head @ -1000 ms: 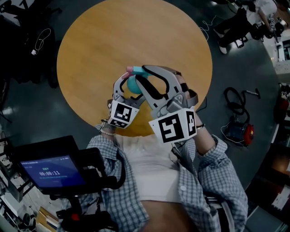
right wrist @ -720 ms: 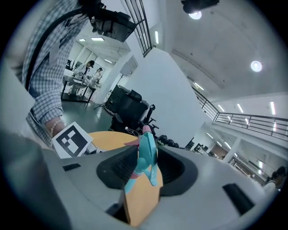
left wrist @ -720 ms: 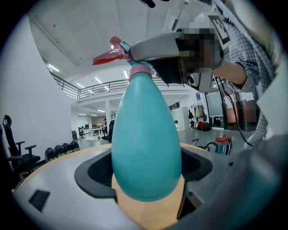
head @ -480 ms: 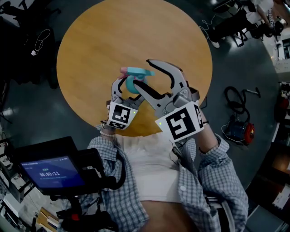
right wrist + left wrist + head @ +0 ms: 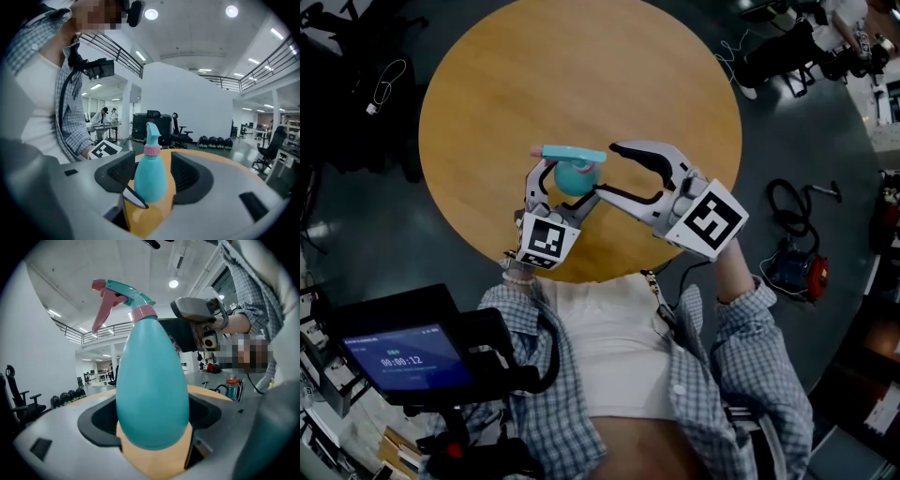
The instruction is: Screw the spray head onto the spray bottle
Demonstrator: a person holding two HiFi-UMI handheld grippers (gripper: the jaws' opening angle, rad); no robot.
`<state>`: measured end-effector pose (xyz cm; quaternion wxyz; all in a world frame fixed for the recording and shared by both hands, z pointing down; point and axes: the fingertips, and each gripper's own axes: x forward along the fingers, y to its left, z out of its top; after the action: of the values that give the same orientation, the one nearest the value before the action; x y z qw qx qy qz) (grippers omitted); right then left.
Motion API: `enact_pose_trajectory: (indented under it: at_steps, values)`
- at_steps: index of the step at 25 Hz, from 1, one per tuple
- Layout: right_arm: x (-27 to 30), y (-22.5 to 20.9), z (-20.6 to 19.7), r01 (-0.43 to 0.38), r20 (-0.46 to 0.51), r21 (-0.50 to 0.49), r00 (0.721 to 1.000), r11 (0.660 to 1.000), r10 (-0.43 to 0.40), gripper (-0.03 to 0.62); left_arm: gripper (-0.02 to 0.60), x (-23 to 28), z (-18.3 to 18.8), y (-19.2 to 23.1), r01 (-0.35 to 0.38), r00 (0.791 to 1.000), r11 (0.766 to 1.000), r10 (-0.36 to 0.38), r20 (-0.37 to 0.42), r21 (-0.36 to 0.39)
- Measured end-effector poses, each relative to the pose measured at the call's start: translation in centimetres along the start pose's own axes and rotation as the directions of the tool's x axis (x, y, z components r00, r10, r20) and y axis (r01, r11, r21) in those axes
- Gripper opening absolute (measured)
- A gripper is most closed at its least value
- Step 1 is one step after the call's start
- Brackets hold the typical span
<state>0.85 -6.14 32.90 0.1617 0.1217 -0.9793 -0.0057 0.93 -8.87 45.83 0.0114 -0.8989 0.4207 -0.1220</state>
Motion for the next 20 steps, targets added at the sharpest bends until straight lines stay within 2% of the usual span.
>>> enact_pose_trajectory:
  at_steps: [3,6,8,11,15,17,20]
  values:
    - [0.9,0.3,-0.1,-0.050,0.016,0.010,0.999,0.999,0.049,0.203,0.434,-0.2,0.0,-0.1,0.002,1.000,1.000,-0.002,-0.001,-0.001]
    - [1.8,0.2,0.6,-0.085,0.039,-0.004,0.996,0.996,0.085,0.140,0.434,-0.3,-0.1,-0.1,0.005,1.000,1.000,-0.005,-0.002,0.001]
    - [2.4,0.5,1.1,-0.121,0.059,-0.009,0.991,0.993,0.122,0.138,0.434,-0.3,-0.1,0.0,0.004,1.000,1.000,-0.004,-0.003,0.006]
    - [2.6,0.4,1.7,-0.170,0.104,0.033,0.981,0.985,0.166,0.139,0.434,-0.4,-0.1,-0.1,0.007,1.000,1.000,-0.007,-0.010,0.025]
    - [2.4,-0.1,1.8,-0.178,0.148,0.037,0.974,0.983,0.171,0.123,0.434,-0.5,0.2,0.0,0.003,1.000,1.000,-0.003,-0.003,0.017]
    - [2.1,-0.6,2.0,-0.177,0.220,0.094,0.963,0.980,0.153,0.121,0.434,-0.5,0.7,0.2,-0.003,1.000,1.000,0.003,0.008,0.001]
    - [1.7,-1.1,2.2,-0.142,0.316,0.166,0.945,0.976,0.083,0.121,0.434,-0.4,1.5,0.4,-0.012,1.000,1.000,0.012,0.014,-0.007]
